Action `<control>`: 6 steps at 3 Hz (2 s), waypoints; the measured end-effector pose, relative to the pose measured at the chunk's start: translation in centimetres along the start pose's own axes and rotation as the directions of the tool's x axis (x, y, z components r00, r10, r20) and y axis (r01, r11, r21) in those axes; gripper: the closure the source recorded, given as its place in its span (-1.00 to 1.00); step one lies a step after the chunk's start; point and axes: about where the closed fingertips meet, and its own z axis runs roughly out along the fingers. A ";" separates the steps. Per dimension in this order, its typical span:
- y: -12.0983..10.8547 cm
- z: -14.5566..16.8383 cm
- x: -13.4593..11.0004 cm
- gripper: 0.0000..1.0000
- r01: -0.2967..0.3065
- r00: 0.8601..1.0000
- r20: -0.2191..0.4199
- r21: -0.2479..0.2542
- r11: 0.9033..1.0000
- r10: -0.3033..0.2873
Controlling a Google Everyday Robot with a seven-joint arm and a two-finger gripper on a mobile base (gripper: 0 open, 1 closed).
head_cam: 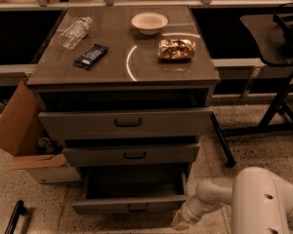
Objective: Close bottom drawer
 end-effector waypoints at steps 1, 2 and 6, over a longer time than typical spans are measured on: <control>-2.8 -0.4 0.0 1.00 -0.004 1.000 0.029 0.051 0.999 0.003; -6.2 -1.1 -0.2 1.00 -0.023 0.996 0.083 0.130 0.991 0.013; -15.7 -4.3 -0.6 1.00 -0.120 0.950 0.312 0.295 0.948 0.024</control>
Offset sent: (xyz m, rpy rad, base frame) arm 0.1737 -0.0352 -0.0088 0.1044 -0.2912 -0.2772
